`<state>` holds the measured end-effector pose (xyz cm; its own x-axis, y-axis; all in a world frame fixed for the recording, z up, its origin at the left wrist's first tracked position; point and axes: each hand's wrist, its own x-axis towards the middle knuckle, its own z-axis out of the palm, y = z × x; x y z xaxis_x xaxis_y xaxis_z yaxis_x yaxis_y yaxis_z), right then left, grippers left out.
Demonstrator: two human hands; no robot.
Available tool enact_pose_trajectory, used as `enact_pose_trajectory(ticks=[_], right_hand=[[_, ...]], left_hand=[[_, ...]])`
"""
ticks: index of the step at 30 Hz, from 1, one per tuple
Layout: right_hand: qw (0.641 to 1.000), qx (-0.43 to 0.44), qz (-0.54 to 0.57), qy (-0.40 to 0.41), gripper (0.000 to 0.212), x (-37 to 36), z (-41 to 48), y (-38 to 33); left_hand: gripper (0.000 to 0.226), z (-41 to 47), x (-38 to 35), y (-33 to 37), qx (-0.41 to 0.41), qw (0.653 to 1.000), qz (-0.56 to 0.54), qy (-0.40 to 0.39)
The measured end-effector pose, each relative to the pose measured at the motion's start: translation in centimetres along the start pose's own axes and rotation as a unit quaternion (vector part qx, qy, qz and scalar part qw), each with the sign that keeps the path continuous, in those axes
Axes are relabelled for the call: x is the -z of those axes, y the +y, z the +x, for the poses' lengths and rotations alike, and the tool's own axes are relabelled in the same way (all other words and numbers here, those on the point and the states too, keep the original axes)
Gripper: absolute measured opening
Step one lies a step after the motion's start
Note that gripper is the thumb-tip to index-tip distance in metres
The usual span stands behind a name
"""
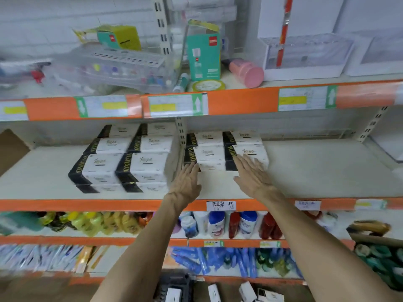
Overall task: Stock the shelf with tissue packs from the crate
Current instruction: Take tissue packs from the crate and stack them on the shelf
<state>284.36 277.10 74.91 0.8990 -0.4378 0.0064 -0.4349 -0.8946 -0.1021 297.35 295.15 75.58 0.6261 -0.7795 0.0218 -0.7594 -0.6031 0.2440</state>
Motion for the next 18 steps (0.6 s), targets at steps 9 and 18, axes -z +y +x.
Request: enact_pose_trajectory(ticks=[9, 18], right_hand=[[1.000, -0.006, 0.006, 0.009, 0.065, -1.6, -1.0, -13.3], [0.998, -0.039, -0.050, -0.010, 0.060, -5.5, -6.0, -28.2]], left_hand=[[0.068, -8.1, 4.3, -6.5, -0.081, 0.994, -0.071, -0.029], [0.062, -18.7, 5.2, -21.8, -0.065, 0.991, -0.101, -0.060]])
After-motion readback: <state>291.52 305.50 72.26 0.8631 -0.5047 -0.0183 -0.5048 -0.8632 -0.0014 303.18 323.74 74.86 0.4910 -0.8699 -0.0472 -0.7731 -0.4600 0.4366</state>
